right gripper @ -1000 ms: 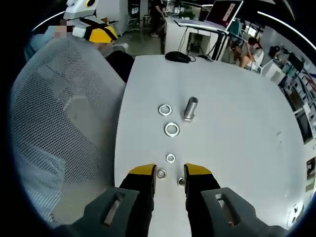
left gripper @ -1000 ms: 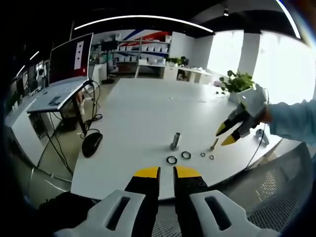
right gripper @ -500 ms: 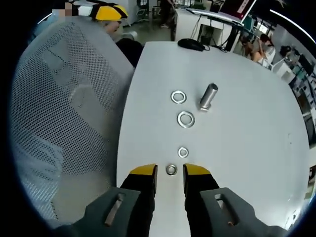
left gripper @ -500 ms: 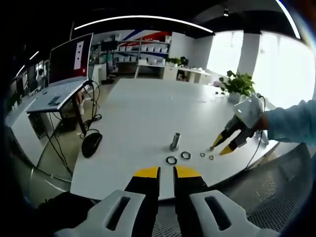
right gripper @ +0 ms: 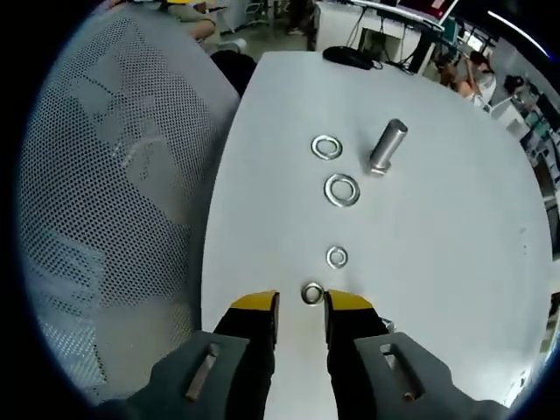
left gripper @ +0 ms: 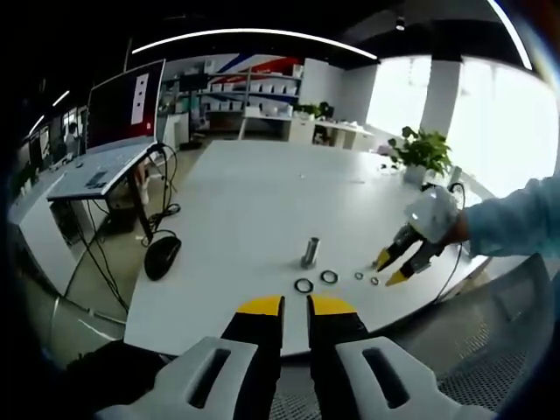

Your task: Place the washer onto the threaded stud by aligning its center hole with the stud, sliding it down to the base, and recovering from edge contact or off-axis alignment until the washer reaches the visible bottom stop.

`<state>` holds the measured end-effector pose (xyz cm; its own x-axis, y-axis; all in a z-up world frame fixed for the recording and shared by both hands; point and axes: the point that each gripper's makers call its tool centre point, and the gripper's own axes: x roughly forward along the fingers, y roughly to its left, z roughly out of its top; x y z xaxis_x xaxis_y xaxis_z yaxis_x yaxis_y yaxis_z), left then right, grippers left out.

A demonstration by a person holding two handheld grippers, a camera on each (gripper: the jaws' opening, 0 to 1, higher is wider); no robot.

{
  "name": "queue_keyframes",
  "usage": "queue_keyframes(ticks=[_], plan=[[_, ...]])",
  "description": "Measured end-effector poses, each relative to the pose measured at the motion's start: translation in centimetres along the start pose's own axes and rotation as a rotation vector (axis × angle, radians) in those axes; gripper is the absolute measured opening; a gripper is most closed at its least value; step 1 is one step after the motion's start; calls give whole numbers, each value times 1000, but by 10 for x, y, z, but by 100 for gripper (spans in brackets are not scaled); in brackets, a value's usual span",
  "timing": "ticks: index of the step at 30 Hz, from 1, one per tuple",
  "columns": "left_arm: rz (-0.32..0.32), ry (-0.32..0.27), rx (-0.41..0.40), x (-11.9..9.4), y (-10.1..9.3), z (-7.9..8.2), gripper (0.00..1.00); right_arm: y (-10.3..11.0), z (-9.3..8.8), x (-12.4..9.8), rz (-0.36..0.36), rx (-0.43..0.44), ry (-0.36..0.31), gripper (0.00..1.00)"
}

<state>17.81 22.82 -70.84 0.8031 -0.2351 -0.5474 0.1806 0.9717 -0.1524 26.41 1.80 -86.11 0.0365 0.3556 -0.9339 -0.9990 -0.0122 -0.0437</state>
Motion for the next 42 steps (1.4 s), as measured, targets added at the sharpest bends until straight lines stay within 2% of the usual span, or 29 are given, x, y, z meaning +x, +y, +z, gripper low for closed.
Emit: queue_keyframes(ticks=[3, 18, 21, 26, 34, 42], plan=[[-1, 0, -1, 0, 0, 0, 7, 0, 0, 4, 1, 40, 1, 23], [-1, -5, -3, 0, 0, 0, 7, -1, -9, 15, -6, 38, 42, 22], [0, -5, -4, -1, 0, 0, 7, -2, -8, 15, -4, 50, 33, 22], [0, -6, -4, 0, 0, 1, 7, -1, -7, 15, 9, 53, 22, 15], [0, -10, -5, -1, 0, 1, 7, -2, -8, 16, 6, 60, 9, 14], [-1, -10, -2, -1, -1, 1, 6, -1, -6, 15, -6, 22, 12, 13]])
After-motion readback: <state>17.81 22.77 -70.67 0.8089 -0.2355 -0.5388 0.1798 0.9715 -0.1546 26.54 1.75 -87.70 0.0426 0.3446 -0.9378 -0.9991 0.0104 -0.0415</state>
